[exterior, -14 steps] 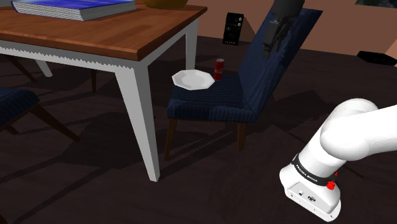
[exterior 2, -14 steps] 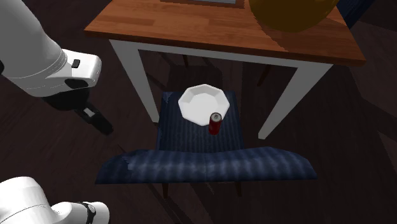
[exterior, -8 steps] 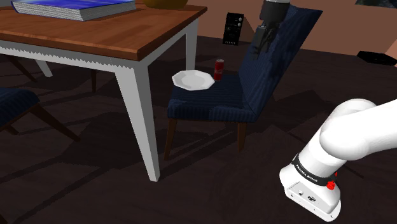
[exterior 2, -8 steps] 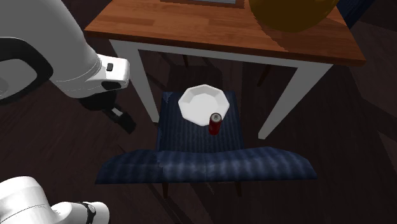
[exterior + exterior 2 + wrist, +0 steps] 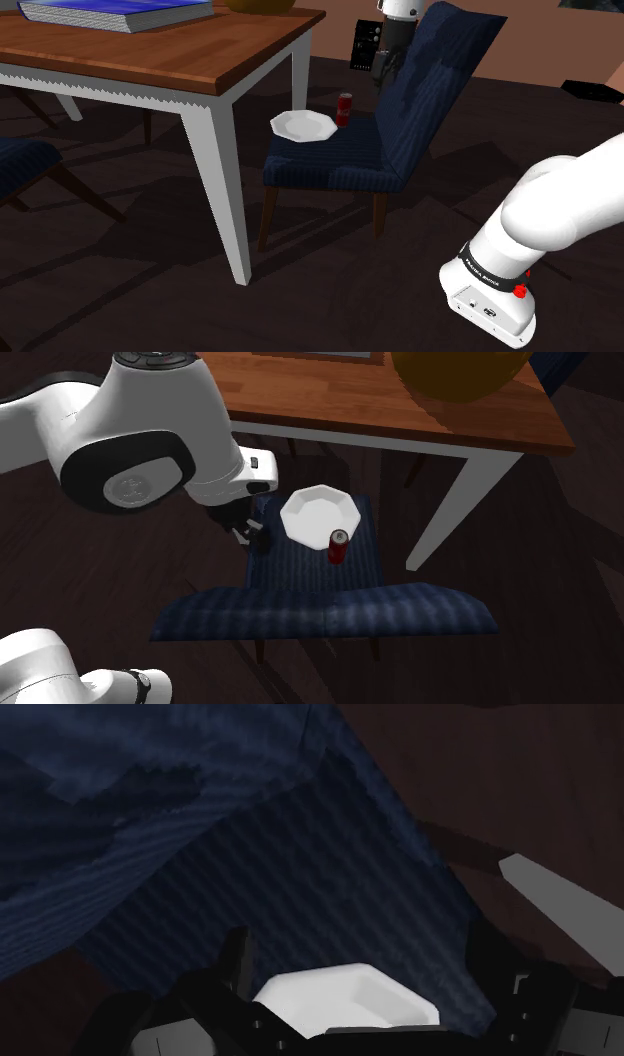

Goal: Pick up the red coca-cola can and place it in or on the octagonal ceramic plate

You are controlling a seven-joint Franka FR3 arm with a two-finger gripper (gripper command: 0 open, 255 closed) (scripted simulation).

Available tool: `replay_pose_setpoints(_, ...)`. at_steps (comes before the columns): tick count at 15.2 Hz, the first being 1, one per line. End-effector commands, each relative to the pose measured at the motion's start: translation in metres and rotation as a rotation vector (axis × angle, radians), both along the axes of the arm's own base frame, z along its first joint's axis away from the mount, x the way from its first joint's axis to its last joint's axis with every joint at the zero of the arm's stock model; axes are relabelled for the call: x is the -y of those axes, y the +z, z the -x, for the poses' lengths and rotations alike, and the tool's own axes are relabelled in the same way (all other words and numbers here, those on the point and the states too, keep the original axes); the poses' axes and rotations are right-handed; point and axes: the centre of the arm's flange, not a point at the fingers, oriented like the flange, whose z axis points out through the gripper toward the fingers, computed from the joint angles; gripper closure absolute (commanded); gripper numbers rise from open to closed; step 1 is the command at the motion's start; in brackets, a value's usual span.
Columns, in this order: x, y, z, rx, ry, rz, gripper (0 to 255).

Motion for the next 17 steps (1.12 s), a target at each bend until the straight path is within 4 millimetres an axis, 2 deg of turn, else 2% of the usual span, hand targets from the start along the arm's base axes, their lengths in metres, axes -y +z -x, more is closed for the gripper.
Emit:
replay_pose_setpoints(1, 0.013, -0.011, -0.022, 0.004, 0.006, 0.003, 0)
replay_pose_setpoints(16, 0.083, -0.085, -0.188, 0.026, 0.049, 0.017, 0)
replay_pose_setpoints(17, 0.084, -0.085, -0.190, 0.027, 0.050, 0.017, 0)
